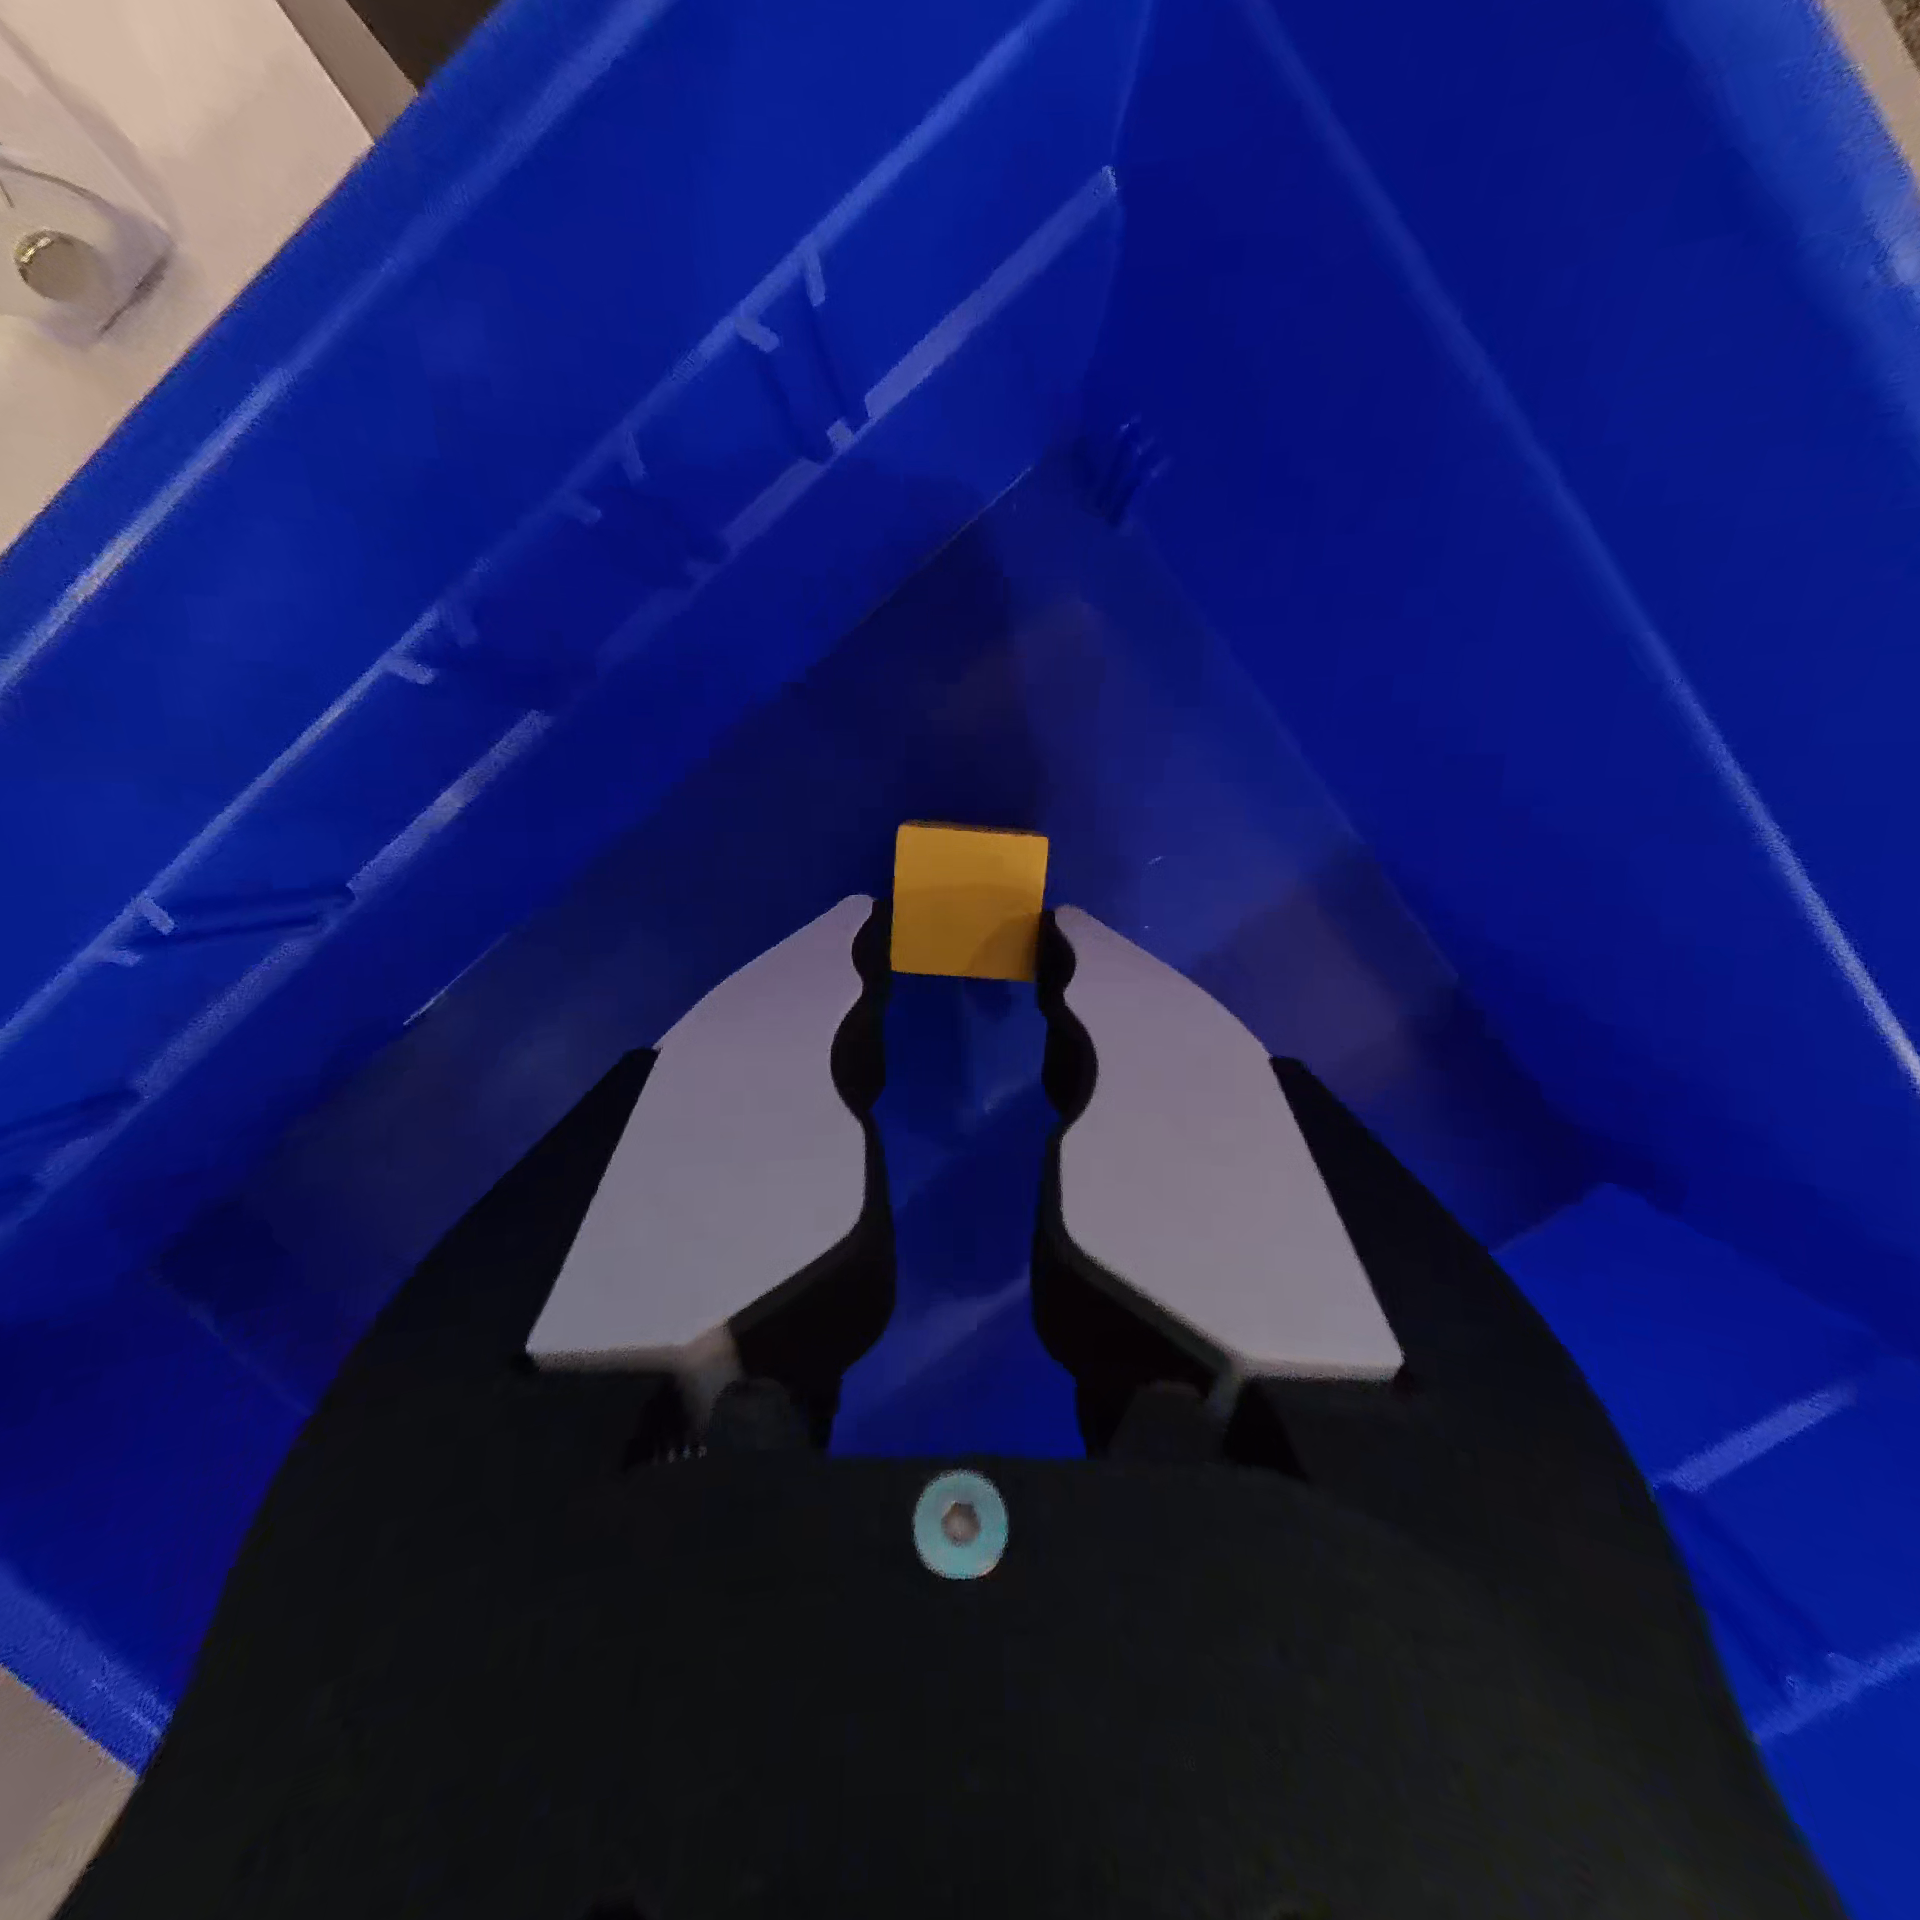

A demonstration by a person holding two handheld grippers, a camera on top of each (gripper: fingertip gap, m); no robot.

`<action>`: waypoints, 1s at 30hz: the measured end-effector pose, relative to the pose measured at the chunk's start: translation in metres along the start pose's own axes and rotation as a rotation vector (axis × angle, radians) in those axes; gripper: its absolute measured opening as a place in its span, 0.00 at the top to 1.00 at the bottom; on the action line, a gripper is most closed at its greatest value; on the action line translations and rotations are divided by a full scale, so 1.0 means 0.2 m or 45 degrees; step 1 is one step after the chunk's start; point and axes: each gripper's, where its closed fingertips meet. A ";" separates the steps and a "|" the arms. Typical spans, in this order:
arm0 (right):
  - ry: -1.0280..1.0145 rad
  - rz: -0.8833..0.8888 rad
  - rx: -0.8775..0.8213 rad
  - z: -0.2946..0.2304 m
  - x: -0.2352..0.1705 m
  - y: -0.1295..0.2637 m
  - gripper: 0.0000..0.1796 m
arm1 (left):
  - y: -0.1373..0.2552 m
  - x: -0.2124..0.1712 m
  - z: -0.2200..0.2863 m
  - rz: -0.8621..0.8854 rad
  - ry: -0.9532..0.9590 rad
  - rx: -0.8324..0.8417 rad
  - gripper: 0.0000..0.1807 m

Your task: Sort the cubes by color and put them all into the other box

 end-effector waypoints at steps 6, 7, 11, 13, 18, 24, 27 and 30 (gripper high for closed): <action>0.200 0.012 0.100 -0.01 0.01 0.00 0.85 | 0.00 -0.01 -0.01 -0.004 0.009 0.004 1.00; 0.252 0.014 0.122 -0.03 0.01 0.00 0.85 | 0.00 -0.01 -0.01 -0.008 0.007 0.002 1.00; 0.364 -0.004 0.151 -0.05 0.03 -0.01 0.80 | -0.02 -0.02 0.01 -0.018 0.003 -0.017 1.00; 0.364 0.008 0.163 -0.06 0.04 0.00 0.77 | -0.04 -0.02 0.02 -0.025 0.004 -0.032 1.00; 0.251 0.021 0.117 -0.03 0.03 0.05 0.78 | -0.07 -0.05 0.04 -0.044 0.009 -0.060 1.00; 0.025 0.012 0.074 0.02 -0.03 0.11 1.00 | -0.07 -0.03 0.05 -0.040 0.001 -0.069 1.00; -0.014 -0.088 0.017 0.04 -0.07 0.04 1.00 | -0.08 -0.02 0.06 -0.040 -0.006 -0.073 1.00; -0.036 -0.081 0.019 0.01 -0.05 -0.01 1.00 | -0.08 -0.02 0.06 -0.043 -0.013 -0.072 1.00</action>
Point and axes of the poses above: each gripper's, where its closed fingertips meet, y back along the fingers, x out of its top, z = x × y across the jaws, and after that the axes turned 6 degrees about -y, right-handed
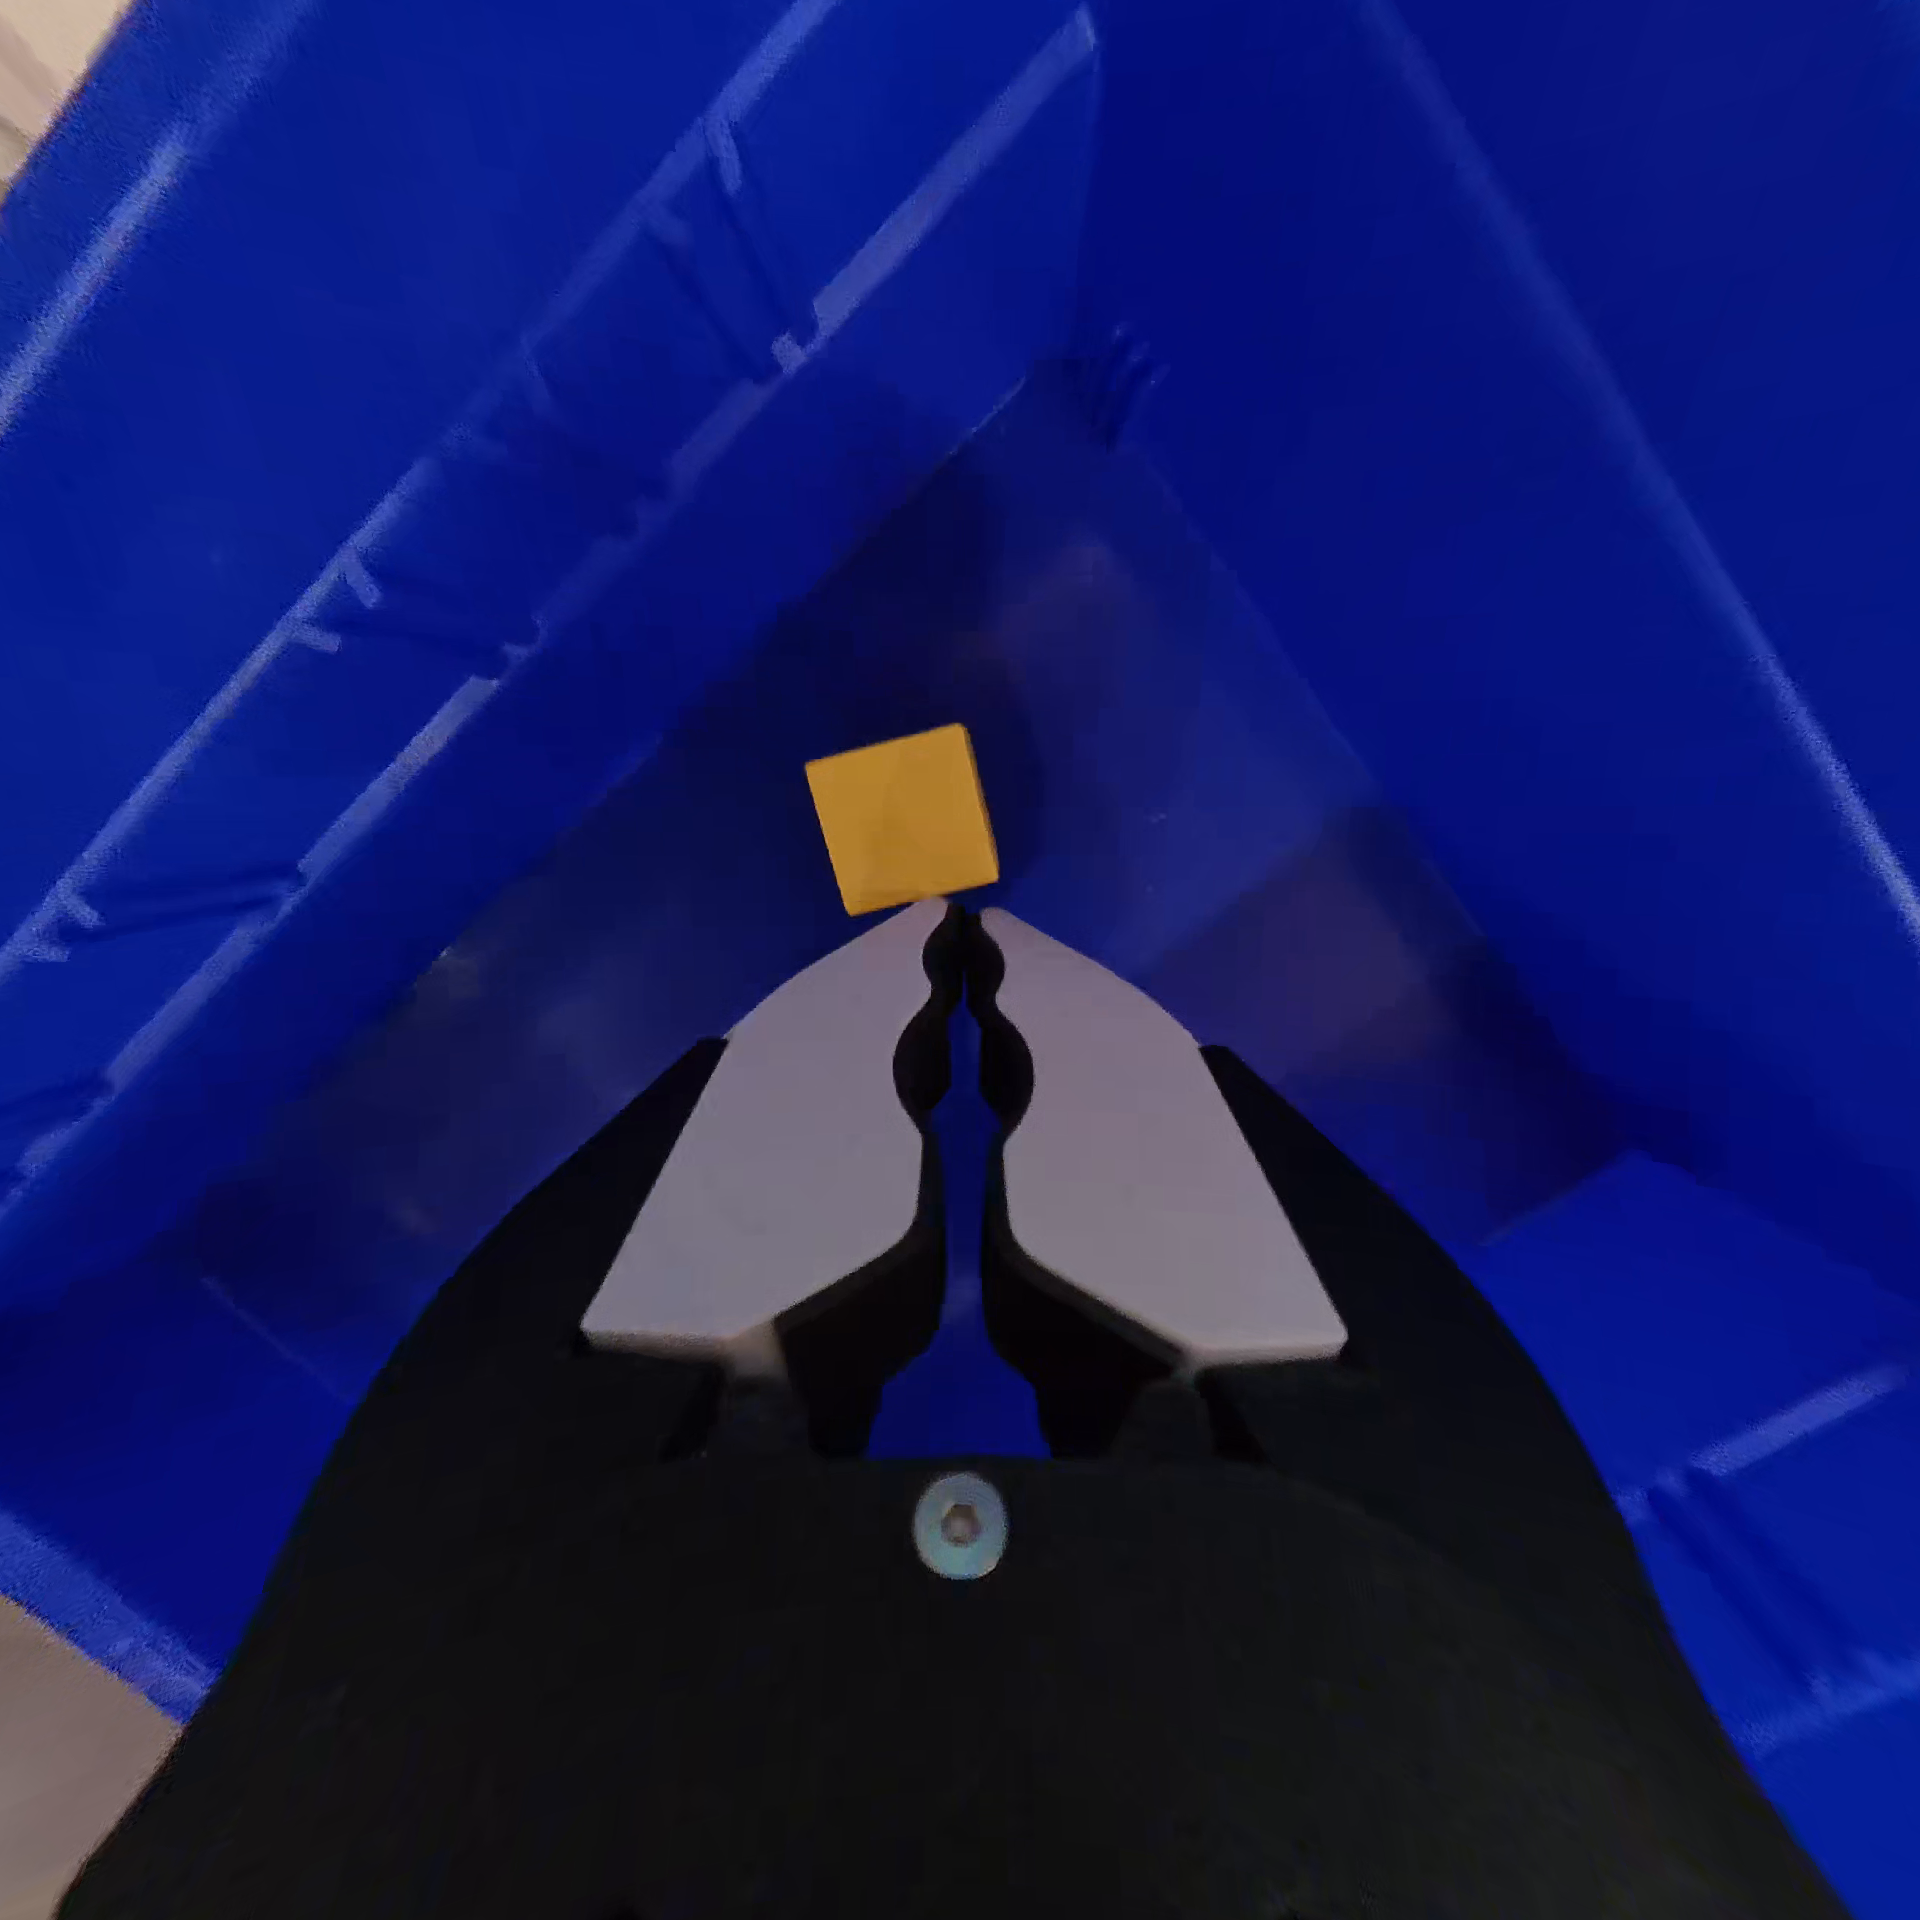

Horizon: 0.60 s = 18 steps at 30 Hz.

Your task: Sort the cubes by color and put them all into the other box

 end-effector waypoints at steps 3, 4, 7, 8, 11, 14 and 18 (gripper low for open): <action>-0.010 0.029 0.008 -0.02 0.05 -0.03 1.00 | 0.00 0.00 0.00 0.002 0.001 0.003 1.00; -0.006 0.031 -0.007 -0.01 0.06 -0.03 1.00 | 0.00 0.00 0.00 0.001 0.002 0.002 1.00; -0.009 0.062 0.006 -0.03 0.11 -0.05 1.00 | -0.01 -0.01 0.00 -0.005 0.004 -0.002 1.00; -0.006 0.068 -0.005 -0.02 0.12 -0.05 1.00 | -0.01 -0.01 0.00 -0.007 0.003 -0.003 1.00; 0.007 0.085 -0.006 -0.03 0.16 -0.06 1.00 | -0.02 -0.02 0.00 -0.013 0.002 -0.008 1.00; 0.000 0.080 -0.009 -0.03 0.16 -0.07 1.00 | -0.02 -0.02 0.01 -0.015 0.002 -0.012 1.00; -0.030 0.099 0.001 -0.02 0.16 -0.07 1.00 | -0.03 -0.02 0.01 -0.017 0.002 -0.021 1.00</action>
Point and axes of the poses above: each gripper's, where its closed fingertips meet, y back along the fingers, x out of its top, z = x × y across the jaws, and after that the axes turned 6 degrees about -y, right-handed
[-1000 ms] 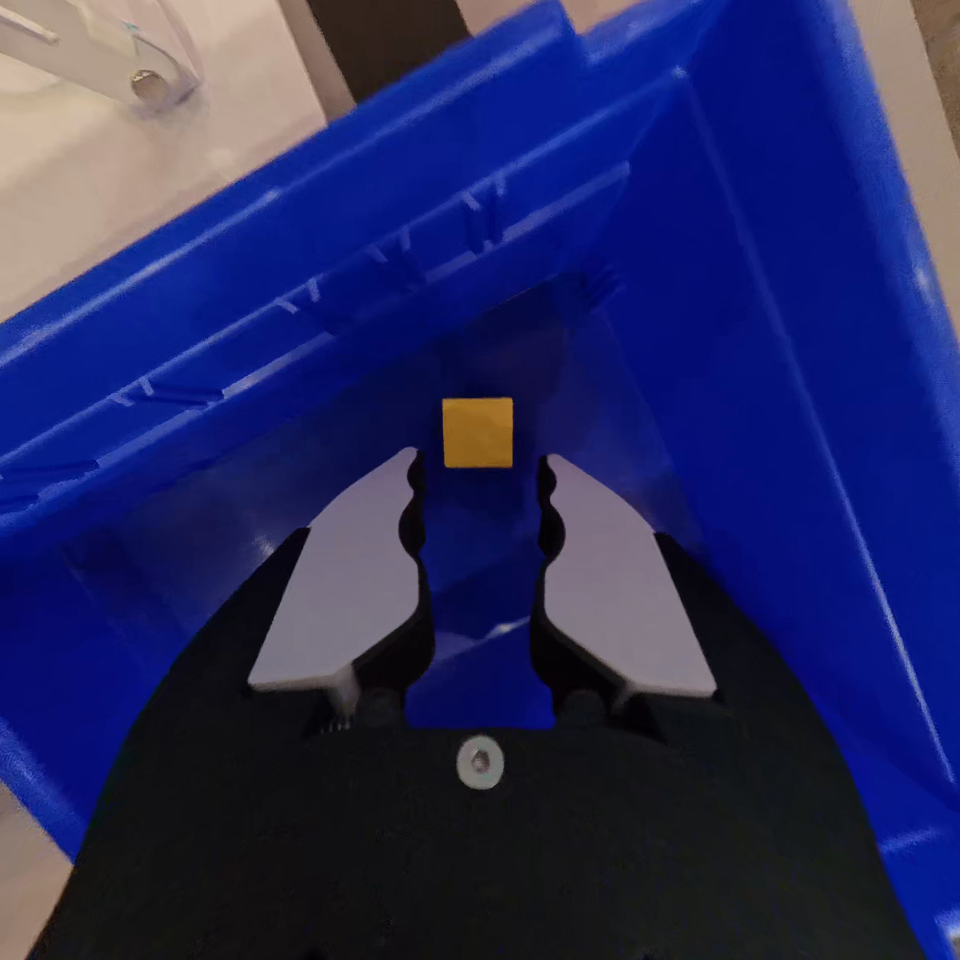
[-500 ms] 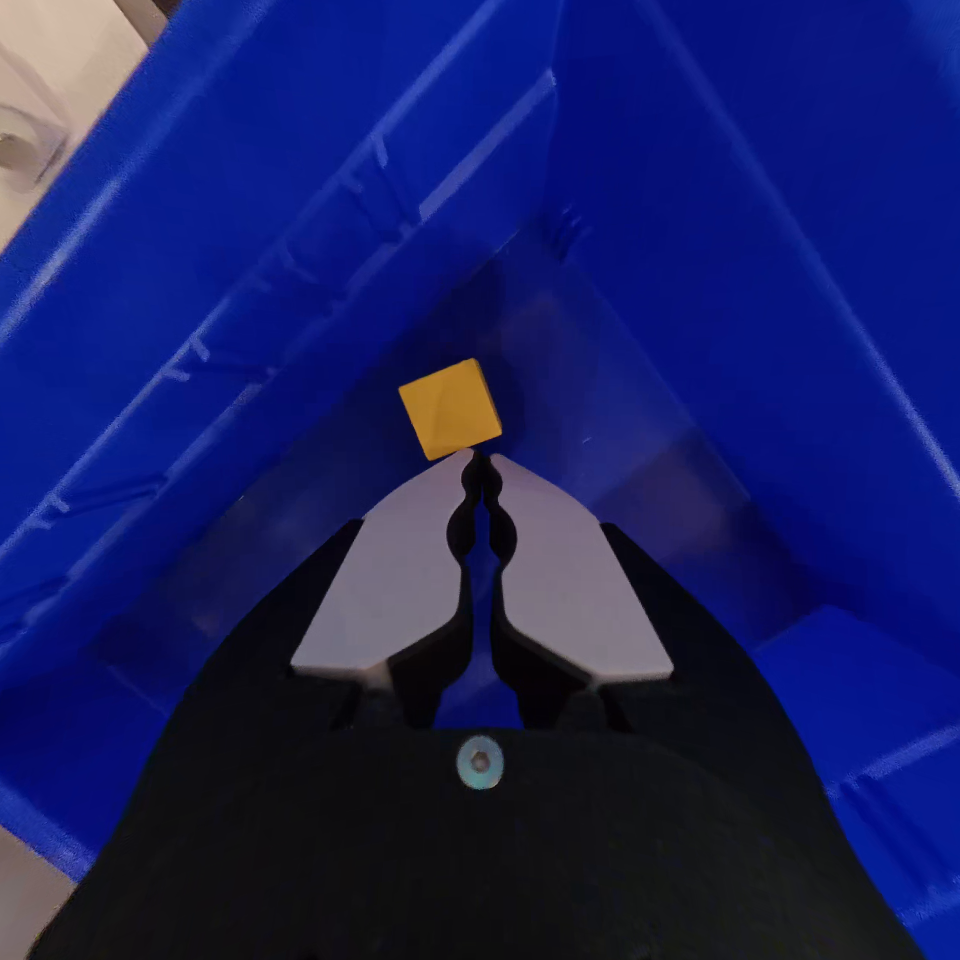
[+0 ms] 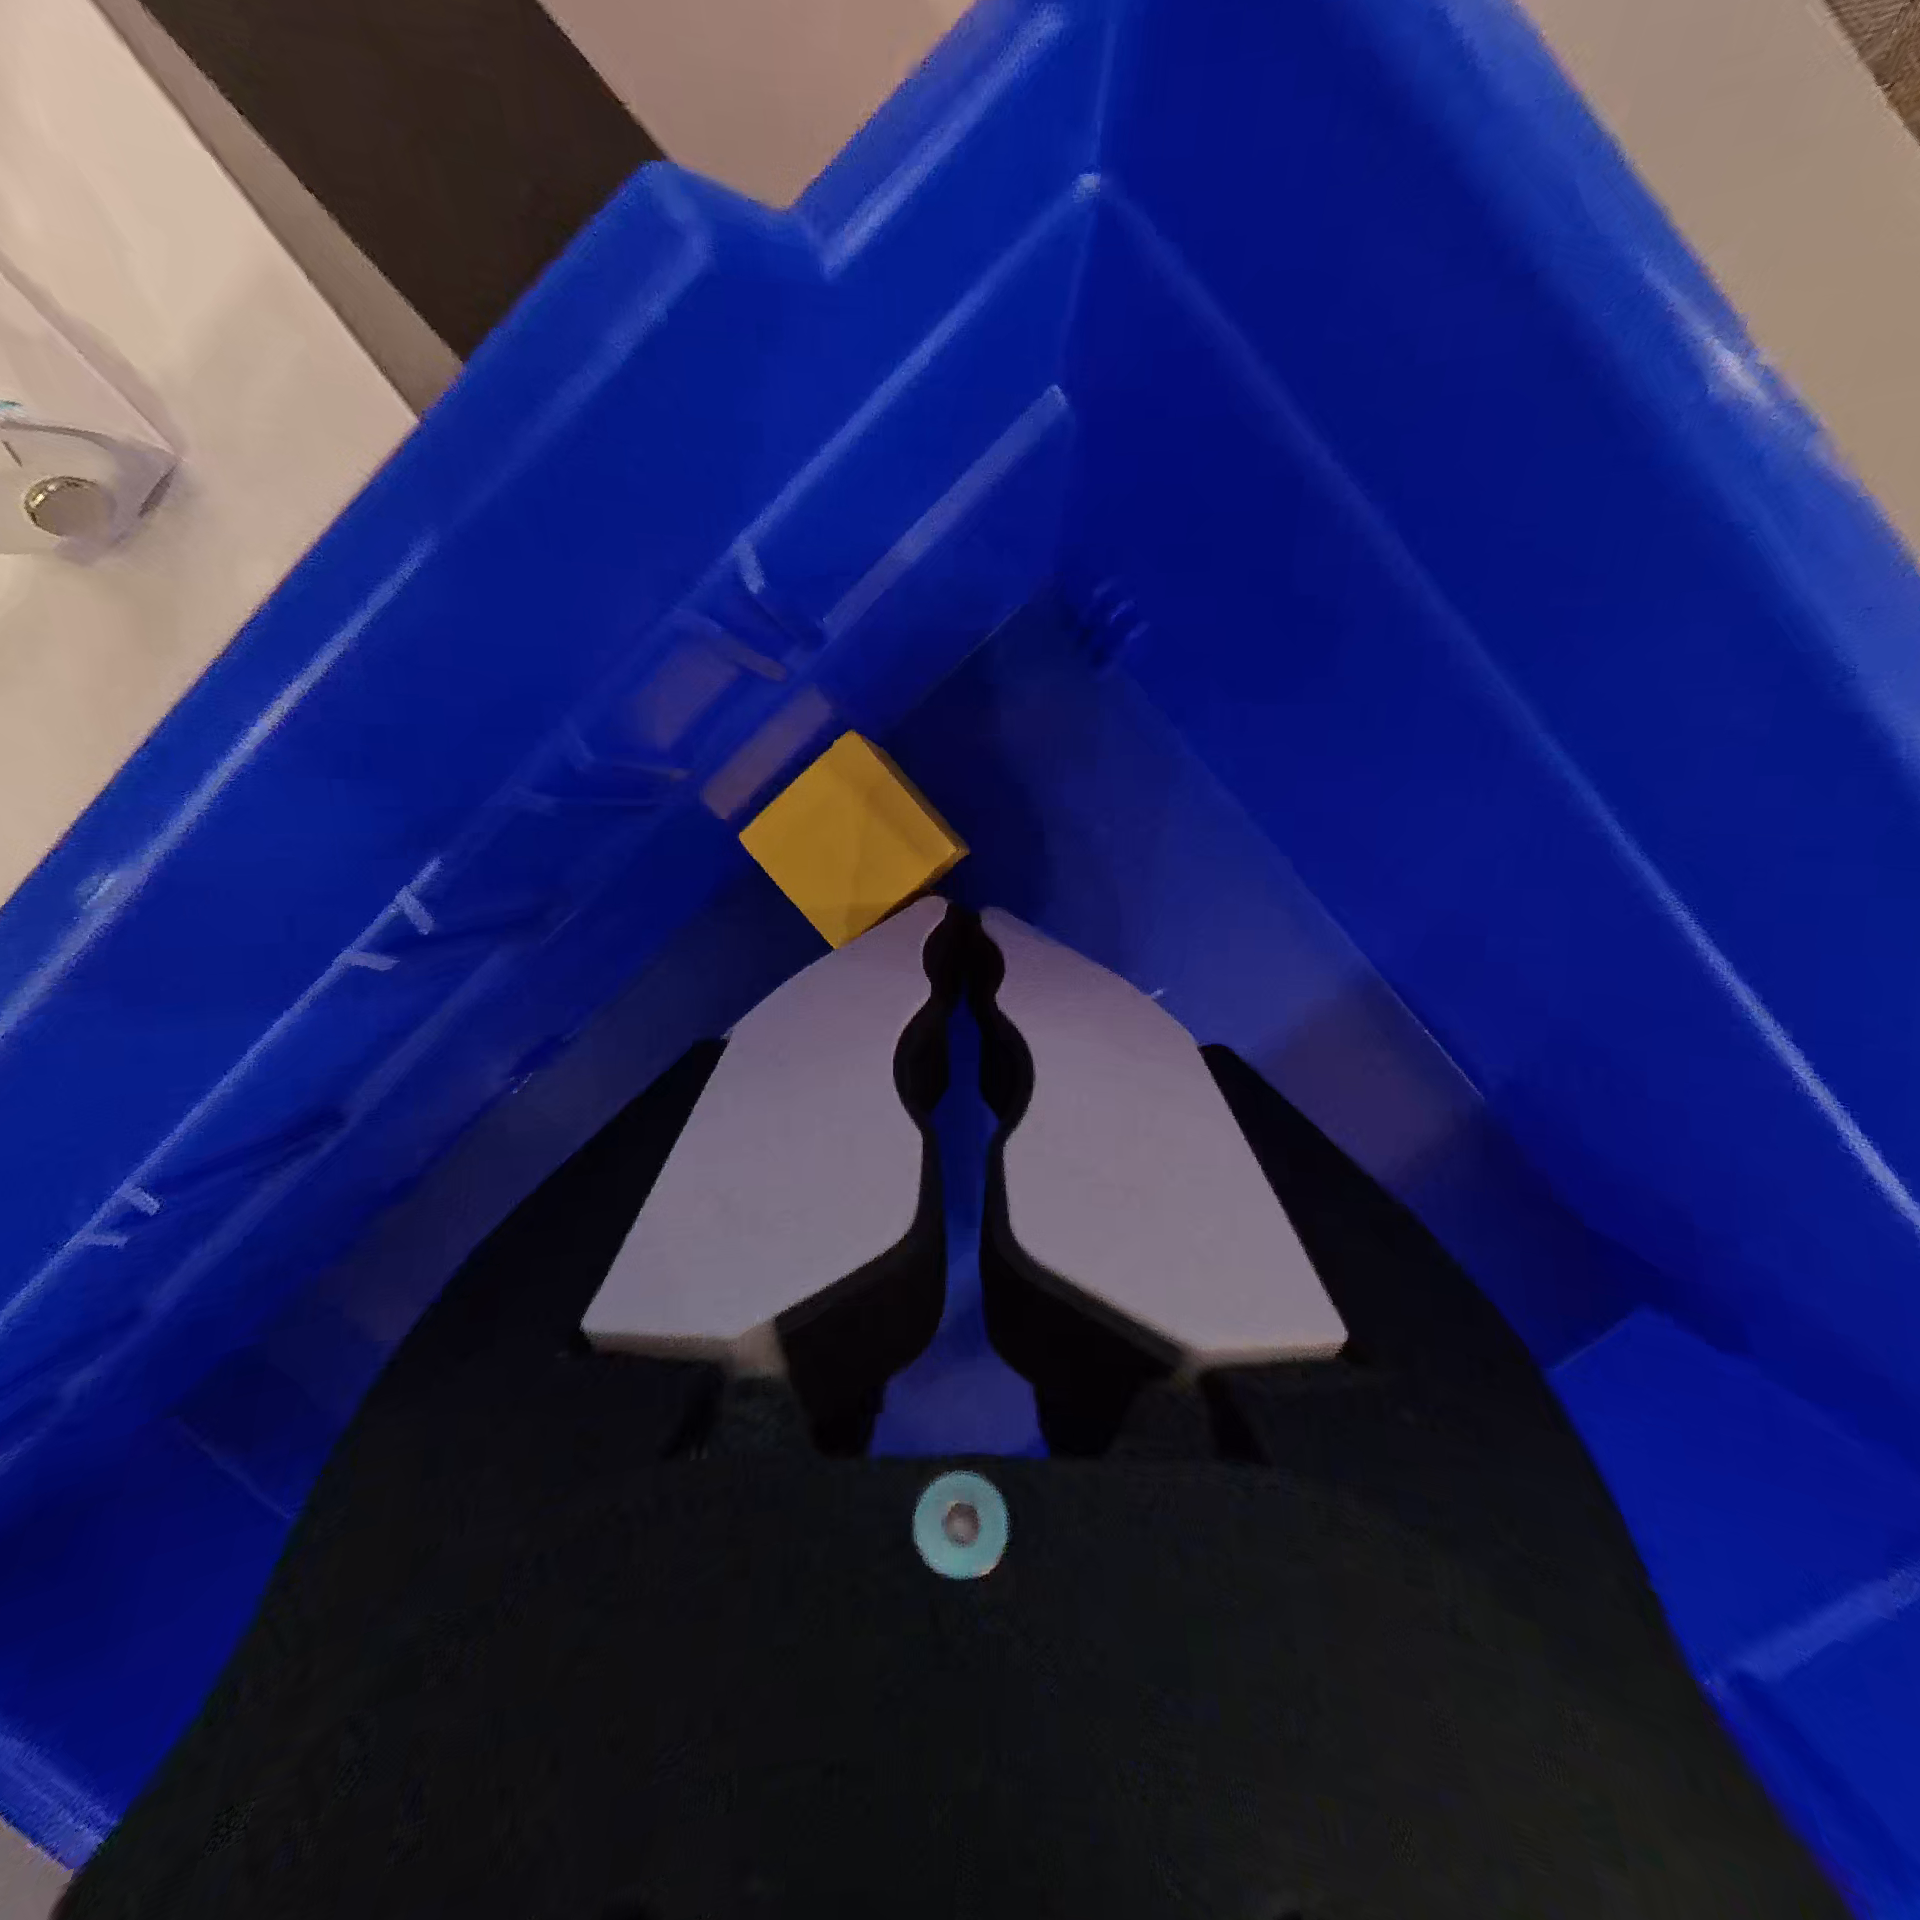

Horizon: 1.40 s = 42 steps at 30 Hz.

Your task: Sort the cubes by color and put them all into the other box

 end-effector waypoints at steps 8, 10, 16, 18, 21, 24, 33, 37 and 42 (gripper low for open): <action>0.029 0.229 -0.051 -0.06 0.01 0.36 0.95 | 0.02 0.00 -0.01 0.001 0.002 0.009 1.00; 0.069 0.282 -0.178 -0.05 -0.04 0.53 0.90 | 0.04 0.00 -0.02 0.003 0.001 0.021 1.00; -0.151 0.160 -0.509 0.21 -0.47 0.83 0.69 | 0.07 0.06 -0.02 0.034 -0.020 0.042 1.00; -0.246 0.136 -0.519 0.27 -0.57 0.81 0.67 | 0.08 0.09 -0.02 0.043 -0.031 0.045 1.00; -0.377 0.042 -0.375 0.25 -0.66 0.70 0.67 | 0.11 0.12 -0.02 0.058 -0.045 0.057 1.00; -0.446 -0.095 -0.304 0.24 -0.73 0.61 0.85 | 0.13 0.15 -0.02 0.081 -0.052 0.068 1.00; -0.571 -0.072 -0.213 0.27 -0.72 0.59 0.97 | 0.17 0.15 -0.04 0.105 -0.049 0.091 1.00; -0.619 -0.054 -0.218 0.31 -0.74 0.60 0.97 | 0.18 0.13 -0.05 0.095 -0.047 0.096 1.00; -0.710 -0.046 -0.239 0.41 -0.84 0.65 0.98 | 0.18 0.14 -0.05 0.103 -0.050 0.101 1.00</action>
Point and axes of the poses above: each gripper's, where its closed fingertips meet, y back along the fingers, x out of its top, z = x × y across the jaws, and after that the axes turned 6 degrees about -y, right-handed
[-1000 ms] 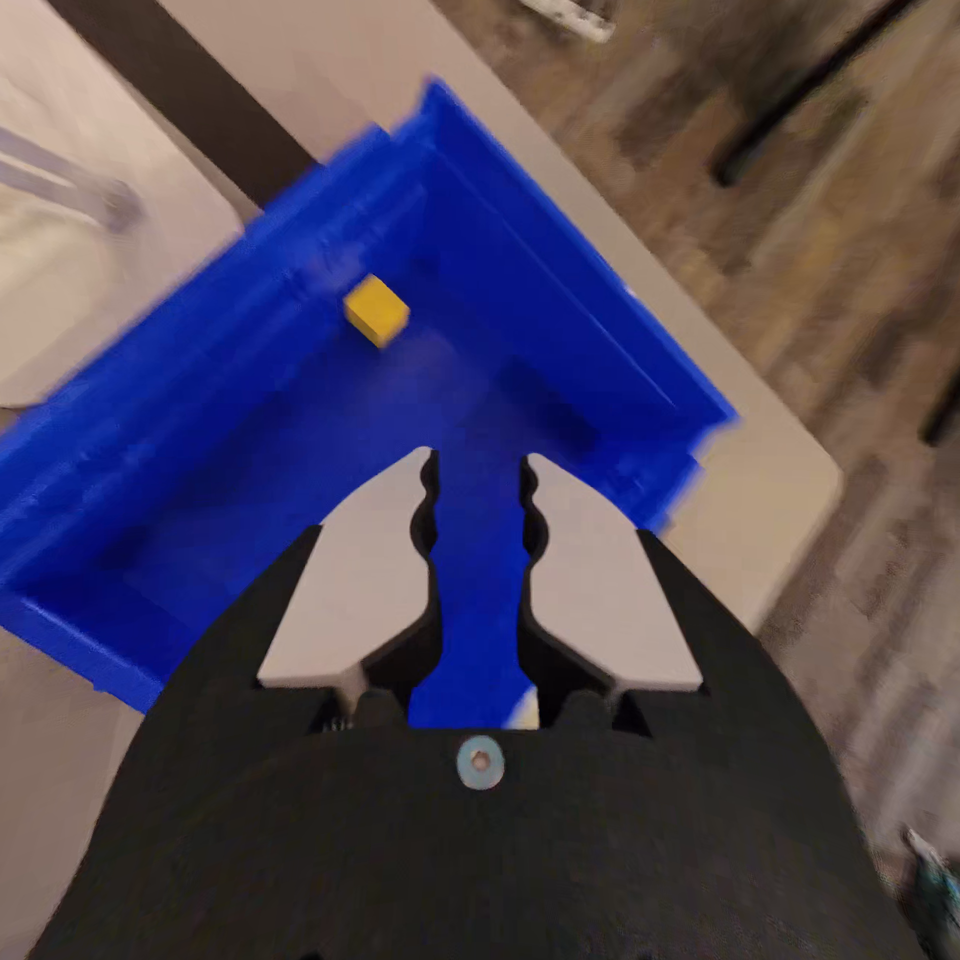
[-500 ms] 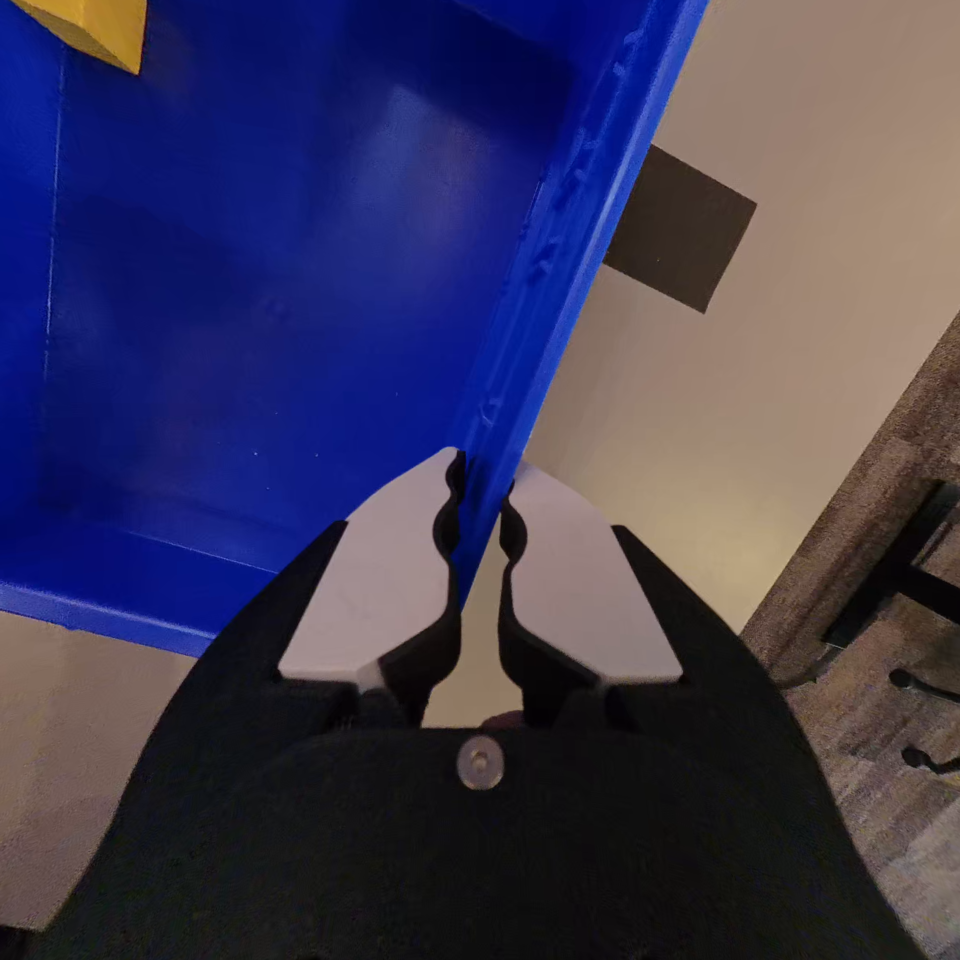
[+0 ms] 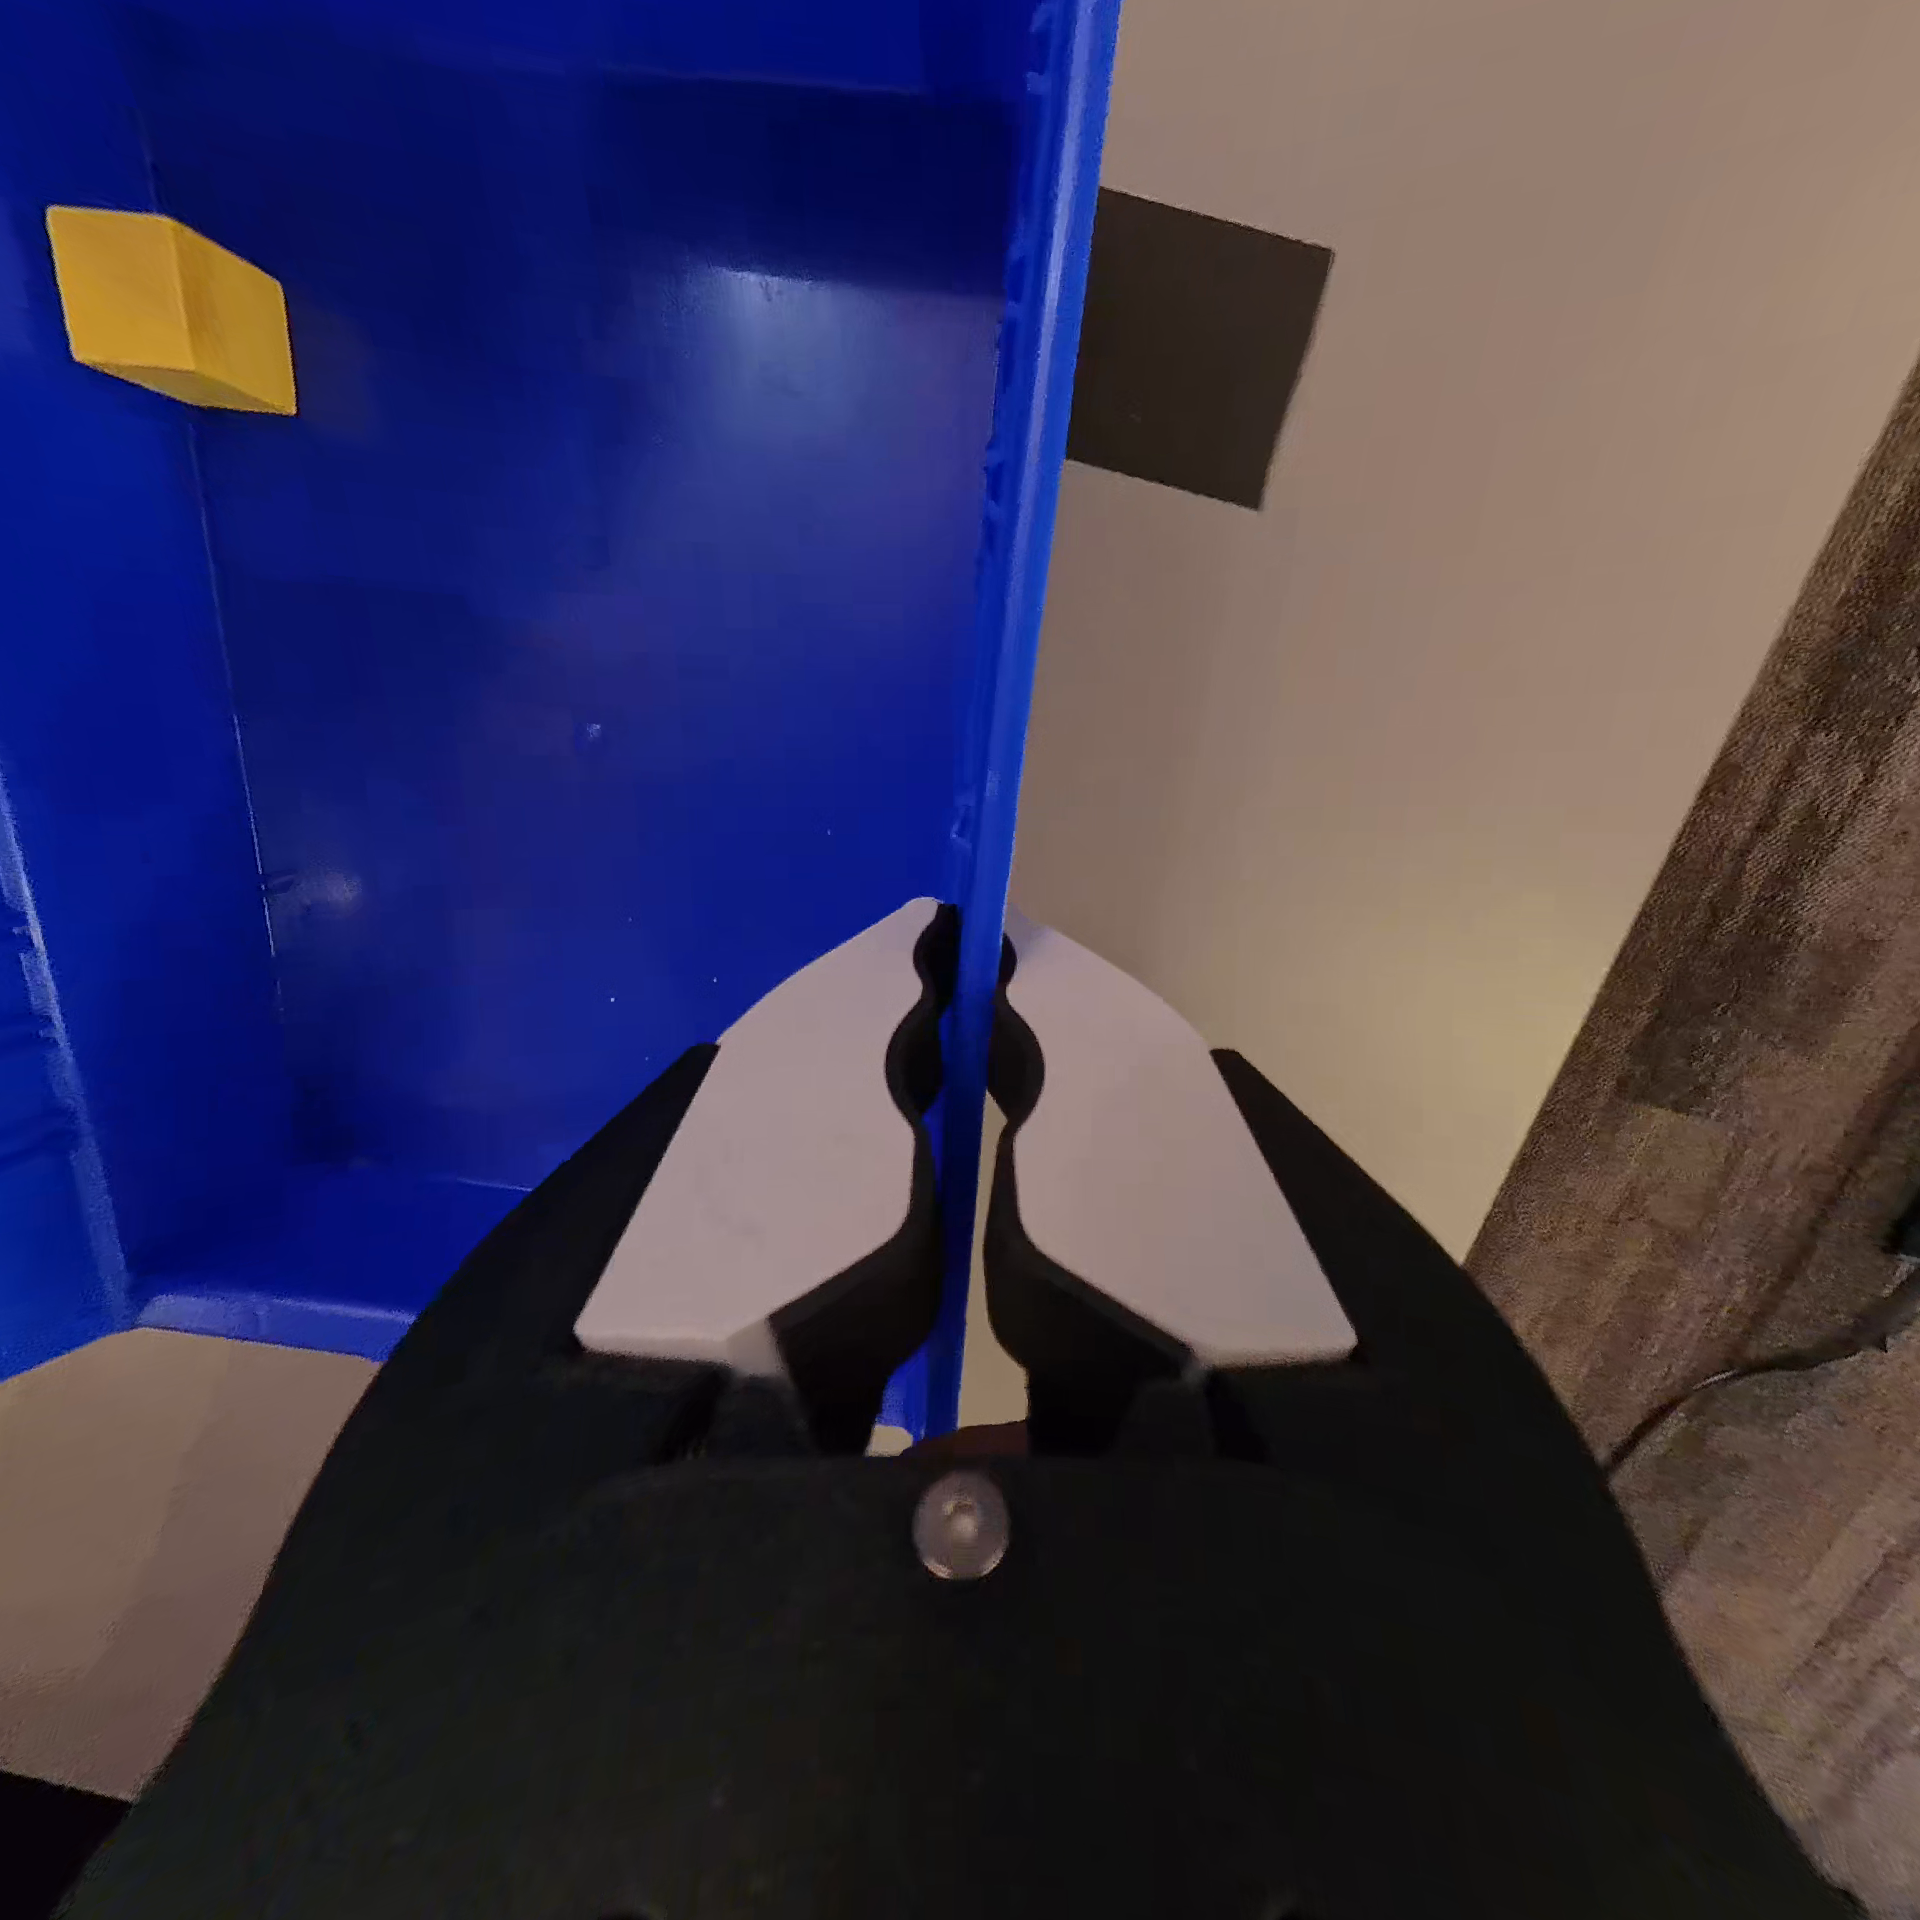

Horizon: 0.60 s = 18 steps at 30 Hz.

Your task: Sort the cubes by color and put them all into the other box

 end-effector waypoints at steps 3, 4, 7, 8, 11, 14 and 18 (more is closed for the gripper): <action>-0.063 0.020 -0.004 0.09 -0.03 0.02 0.98 | 0.00 0.00 0.00 0.007 0.002 -0.002 1.00; -0.084 0.028 -0.008 0.12 -0.04 0.03 0.98 | 0.00 0.00 0.00 0.008 0.002 -0.002 1.00; -0.159 0.054 -0.027 0.20 -0.08 0.05 0.98 | 0.00 0.01 0.00 0.012 0.001 0.000 1.00; -0.191 0.066 -0.034 0.24 -0.10 0.06 0.98 | 0.01 0.01 0.00 0.017 0.002 0.000 1.00; -0.281 0.102 -0.045 0.31 -0.15 0.08 0.98 | 0.01 0.02 0.00 0.027 0.001 0.000 1.00; -0.322 0.116 -0.079 0.34 -0.20 0.10 0.98 | 0.02 0.03 0.00 0.036 0.000 -0.001 1.00; -0.314 0.109 -0.090 0.33 -0.19 0.09 0.98 | 0.02 0.04 0.00 0.037 -0.007 -0.003 1.00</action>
Point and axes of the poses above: each gripper's, where its closed fingertips meet, y back along the fingers, x out of its top, z = x × y across the jaws, and after that the axes turned 6 degrees about -y, right-handed
